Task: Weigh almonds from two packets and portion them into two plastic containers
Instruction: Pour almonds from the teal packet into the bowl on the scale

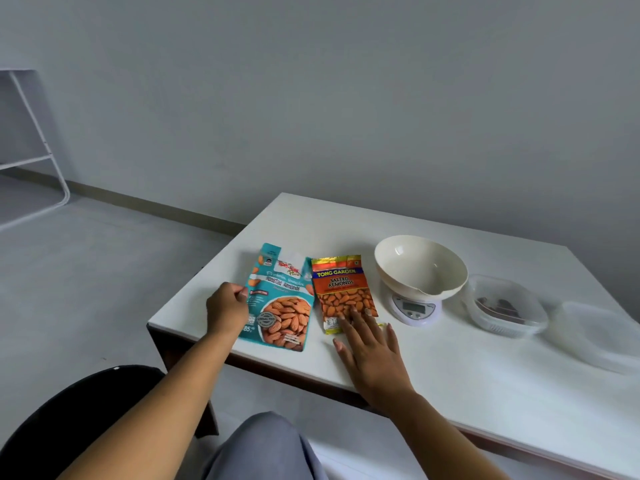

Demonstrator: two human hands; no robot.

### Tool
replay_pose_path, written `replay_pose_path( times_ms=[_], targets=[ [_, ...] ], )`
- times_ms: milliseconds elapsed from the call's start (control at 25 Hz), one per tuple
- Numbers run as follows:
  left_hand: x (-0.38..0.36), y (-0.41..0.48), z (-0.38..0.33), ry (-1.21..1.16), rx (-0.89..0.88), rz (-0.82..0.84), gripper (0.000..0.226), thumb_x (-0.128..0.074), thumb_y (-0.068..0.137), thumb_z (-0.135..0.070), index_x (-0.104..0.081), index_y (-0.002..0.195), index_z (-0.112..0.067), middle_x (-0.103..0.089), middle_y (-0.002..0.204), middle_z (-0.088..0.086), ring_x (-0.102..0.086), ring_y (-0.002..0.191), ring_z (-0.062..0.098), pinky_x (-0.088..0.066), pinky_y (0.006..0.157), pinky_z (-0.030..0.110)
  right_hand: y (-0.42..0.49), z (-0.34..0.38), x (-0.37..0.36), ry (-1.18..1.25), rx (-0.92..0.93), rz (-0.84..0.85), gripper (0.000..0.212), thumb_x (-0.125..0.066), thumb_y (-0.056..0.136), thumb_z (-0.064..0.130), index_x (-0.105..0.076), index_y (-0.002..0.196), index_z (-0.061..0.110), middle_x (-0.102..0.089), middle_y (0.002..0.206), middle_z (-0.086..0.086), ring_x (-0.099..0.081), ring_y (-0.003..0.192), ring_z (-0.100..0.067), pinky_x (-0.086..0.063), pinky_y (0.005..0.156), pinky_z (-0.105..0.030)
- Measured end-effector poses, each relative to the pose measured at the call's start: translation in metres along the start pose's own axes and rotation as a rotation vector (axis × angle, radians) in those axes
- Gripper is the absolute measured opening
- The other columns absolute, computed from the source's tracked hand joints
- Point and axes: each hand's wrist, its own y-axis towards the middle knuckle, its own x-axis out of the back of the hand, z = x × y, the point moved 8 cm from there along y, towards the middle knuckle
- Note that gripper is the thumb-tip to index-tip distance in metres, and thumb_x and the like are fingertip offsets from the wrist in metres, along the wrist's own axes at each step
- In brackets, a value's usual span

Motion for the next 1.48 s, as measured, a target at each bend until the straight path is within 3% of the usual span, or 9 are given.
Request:
replay_pose_path(
  times_ms=[320, 480, 600, 840, 1000, 1120, 1280, 1400, 1480],
  targets=[
    [0.033, -0.018, 0.029, -0.479, 0.053, -0.213, 0.014, -0.051, 0.097, -0.026, -0.056, 0.096, -0.014, -0.070, 0.101, 0.012, -0.070, 0.090, 0.031, -0.058, 0.079, 0.047, 0.003, 0.006, 0.003, 0.031, 0.070, 0.026, 0.085, 0.014, 0.073, 0.067, 0.005, 0.151, 0.036, 0.009, 0.161, 0.008, 0.013, 0.148, -0.012, 0.003, 0.121, -0.045],
    [0.010, -0.047, -0.010, -0.614, -0.058, -0.148, 0.009, -0.050, 0.098, -0.022, -0.052, 0.099, -0.013, -0.069, 0.103, 0.011, -0.068, 0.089, 0.026, -0.057, 0.078, 0.043, -0.011, -0.008, 0.022, 0.155, 0.065, -0.172, 0.065, -0.009, 0.092, 0.059, -0.013, 0.151, 0.032, -0.009, 0.161, 0.009, -0.004, 0.148, -0.008, -0.017, 0.121, -0.036],
    [-0.022, -0.076, -0.038, -0.662, -0.129, -0.070, 0.009, -0.049, 0.098, -0.021, -0.051, 0.100, -0.013, -0.067, 0.100, 0.010, -0.067, 0.085, 0.025, -0.055, 0.072, 0.037, -0.028, -0.031, 0.041, 0.237, 0.002, -0.295, 0.052, -0.028, 0.099, 0.046, -0.022, 0.149, 0.030, -0.017, 0.160, 0.007, -0.016, 0.146, -0.010, -0.019, 0.115, -0.025],
    [-0.076, -0.119, -0.071, -0.709, -0.181, 0.037, 0.005, -0.048, 0.098, -0.019, -0.051, 0.097, -0.015, -0.068, 0.101, 0.012, -0.067, 0.086, 0.024, -0.052, 0.067, 0.032, -0.063, -0.085, 0.049, 0.375, -0.108, -0.338, 0.054, -0.027, 0.096, 0.050, -0.035, 0.142, 0.024, -0.036, 0.150, 0.003, -0.032, 0.138, -0.012, -0.033, 0.112, -0.027],
    [-0.096, -0.141, -0.093, -0.717, -0.269, 0.183, 0.011, -0.050, 0.097, -0.019, -0.054, 0.090, -0.027, -0.070, 0.100, 0.002, -0.068, 0.089, 0.013, -0.054, 0.071, 0.030, -0.075, -0.112, 0.075, 0.843, -0.213, -0.535, 0.040, -0.035, 0.097, 0.044, -0.050, 0.126, 0.020, -0.059, 0.127, -0.001, -0.056, 0.117, -0.015, -0.049, 0.094, -0.027],
    [-0.100, -0.149, -0.104, -0.649, -0.368, 0.269, 0.009, -0.053, 0.096, -0.016, -0.056, 0.091, -0.024, -0.071, 0.100, 0.001, -0.069, 0.091, 0.010, -0.056, 0.075, 0.029, -0.069, -0.122, 0.125, 0.982, -0.222, -0.703, 0.031, -0.048, 0.096, 0.034, -0.049, 0.122, 0.018, -0.060, 0.116, 0.002, -0.061, 0.104, -0.014, -0.058, 0.074, -0.025],
    [-0.102, -0.156, -0.119, -0.524, -0.499, 0.452, 0.005, -0.053, 0.095, -0.018, -0.057, 0.092, -0.016, -0.073, 0.094, 0.002, -0.071, 0.088, 0.009, -0.058, 0.070, 0.028, -0.050, -0.122, 0.180, 0.706, -0.231, -0.574, 0.039, -0.061, 0.087, 0.041, -0.057, 0.120, 0.020, -0.062, 0.100, 0.009, -0.064, 0.082, -0.008, -0.058, 0.061, -0.021],
    [-0.099, -0.160, -0.129, -0.441, -0.571, 0.501, 0.007, -0.054, 0.095, -0.020, -0.055, 0.088, -0.018, -0.075, 0.090, 0.003, -0.071, 0.087, 0.009, -0.058, 0.064, 0.026, -0.035, -0.110, 0.177, 0.485, -0.176, -0.349, 0.025, -0.057, 0.091, 0.040, -0.067, 0.095, 0.017, -0.065, 0.089, 0.008, -0.067, 0.065, -0.009, -0.054, 0.052, -0.015],
    [-0.095, -0.154, -0.130, -0.418, -0.584, 0.461, 0.009, -0.054, 0.095, -0.019, -0.054, 0.086, -0.020, -0.074, 0.089, 0.002, -0.070, 0.085, 0.007, -0.055, 0.061, 0.019, -0.033, -0.116, 0.181, 0.540, -0.243, -0.428, 0.027, -0.055, 0.093, 0.037, -0.064, 0.081, 0.015, -0.065, 0.078, 0.006, -0.062, 0.055, -0.006, -0.043, 0.043, -0.009]
  ],
)
